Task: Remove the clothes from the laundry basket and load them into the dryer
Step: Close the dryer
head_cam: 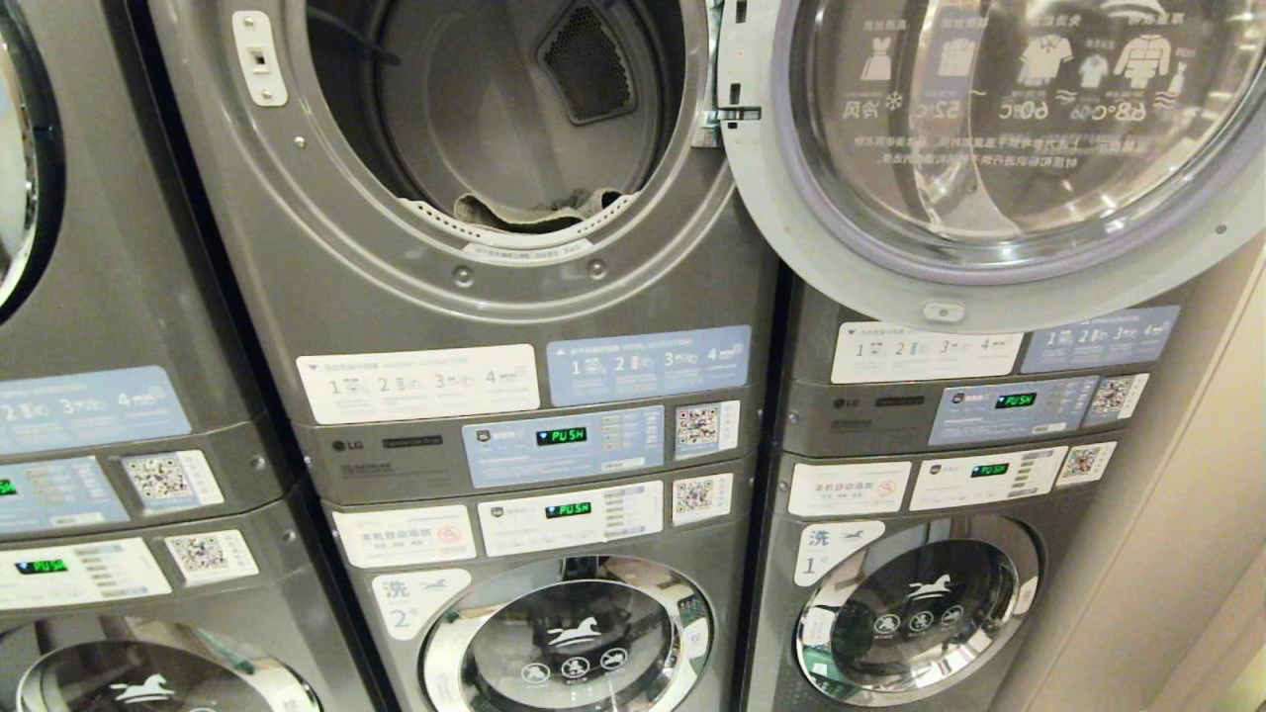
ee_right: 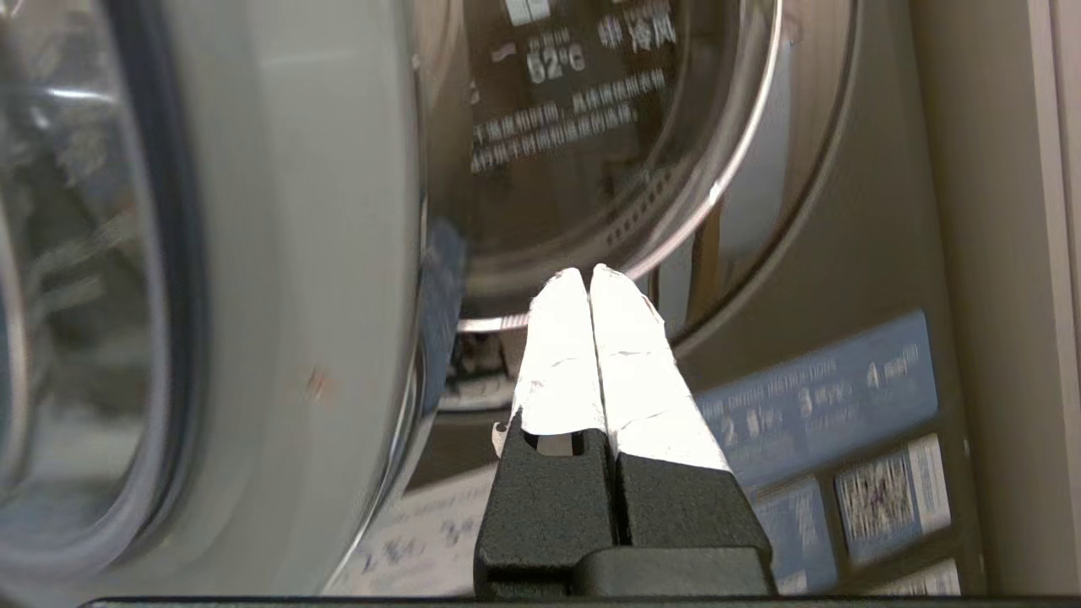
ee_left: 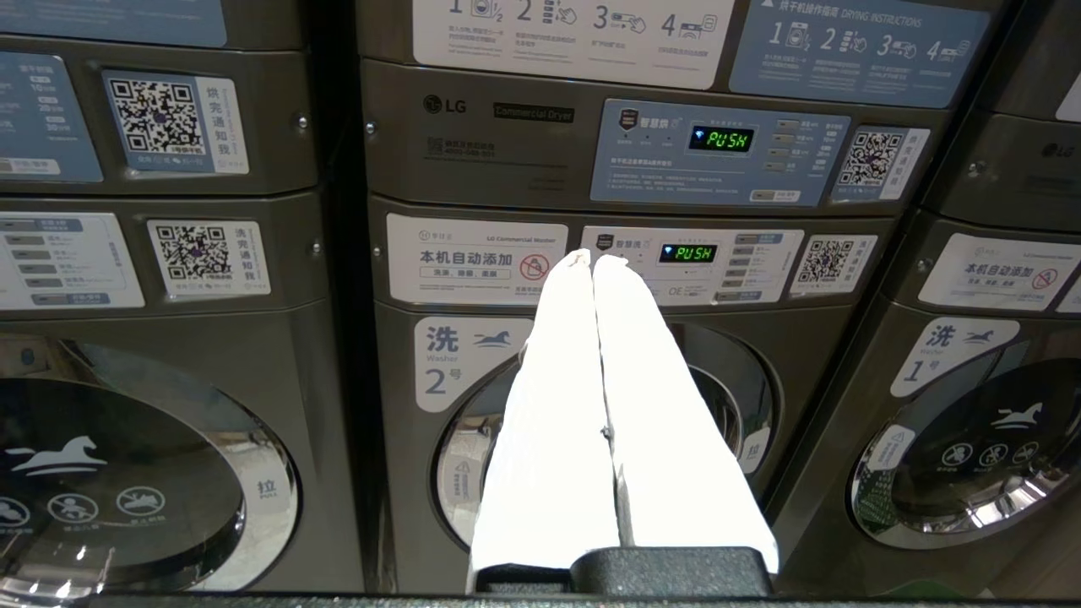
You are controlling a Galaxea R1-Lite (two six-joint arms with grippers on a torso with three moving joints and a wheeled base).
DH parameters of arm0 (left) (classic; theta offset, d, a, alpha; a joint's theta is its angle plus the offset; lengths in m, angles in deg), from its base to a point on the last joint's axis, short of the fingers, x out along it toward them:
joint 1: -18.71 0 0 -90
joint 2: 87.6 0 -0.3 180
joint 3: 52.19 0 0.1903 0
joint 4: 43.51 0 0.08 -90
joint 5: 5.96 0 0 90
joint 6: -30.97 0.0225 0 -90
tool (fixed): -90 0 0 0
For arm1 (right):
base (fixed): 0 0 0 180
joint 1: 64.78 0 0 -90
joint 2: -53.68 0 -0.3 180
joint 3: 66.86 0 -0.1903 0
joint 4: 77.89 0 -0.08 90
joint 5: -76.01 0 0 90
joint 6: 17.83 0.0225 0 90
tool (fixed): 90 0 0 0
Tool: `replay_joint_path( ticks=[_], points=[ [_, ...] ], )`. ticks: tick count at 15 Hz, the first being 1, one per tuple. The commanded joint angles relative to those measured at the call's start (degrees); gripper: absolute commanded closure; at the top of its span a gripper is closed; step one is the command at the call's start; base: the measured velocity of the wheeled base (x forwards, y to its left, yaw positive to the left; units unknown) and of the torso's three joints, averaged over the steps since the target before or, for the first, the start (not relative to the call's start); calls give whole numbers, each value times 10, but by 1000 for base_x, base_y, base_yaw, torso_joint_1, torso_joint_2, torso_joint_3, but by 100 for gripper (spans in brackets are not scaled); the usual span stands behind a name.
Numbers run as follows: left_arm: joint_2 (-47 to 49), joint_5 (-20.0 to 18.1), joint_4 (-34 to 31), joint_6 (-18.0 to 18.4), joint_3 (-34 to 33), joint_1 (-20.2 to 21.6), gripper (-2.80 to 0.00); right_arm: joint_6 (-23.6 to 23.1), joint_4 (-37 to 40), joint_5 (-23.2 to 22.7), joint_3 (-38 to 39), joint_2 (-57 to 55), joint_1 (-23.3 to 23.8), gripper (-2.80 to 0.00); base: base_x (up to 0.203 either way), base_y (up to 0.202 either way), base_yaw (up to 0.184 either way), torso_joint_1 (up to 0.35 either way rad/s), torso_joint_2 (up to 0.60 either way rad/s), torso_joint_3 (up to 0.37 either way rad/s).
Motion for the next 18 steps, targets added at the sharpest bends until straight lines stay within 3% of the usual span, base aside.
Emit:
replay_joint_path(
  ticks=[1,6,11,14,18],
  points=[
    [0,0,0,0,-8,0,0,2,-2,-1,-56,-48,-4,0,0,0,0,0,0,0],
    [0,0,0,0,-8,1,0,-4,23,-21,-174,-120,-33,0,0,0,0,0,0,0],
    [0,0,0,0,-8,1,0,-6,25,-42,-185,-127,-74,0,0,0,0,0,0,0],
    [0,0,0,0,-8,0,0,-4,24,-45,-153,-100,-90,0,0,0,0,0,0,0],
    [0,0,0,0,-8,0,0,1,20,-84,-4,7,-94,0,0,0,0,0,0,0]
  ],
)
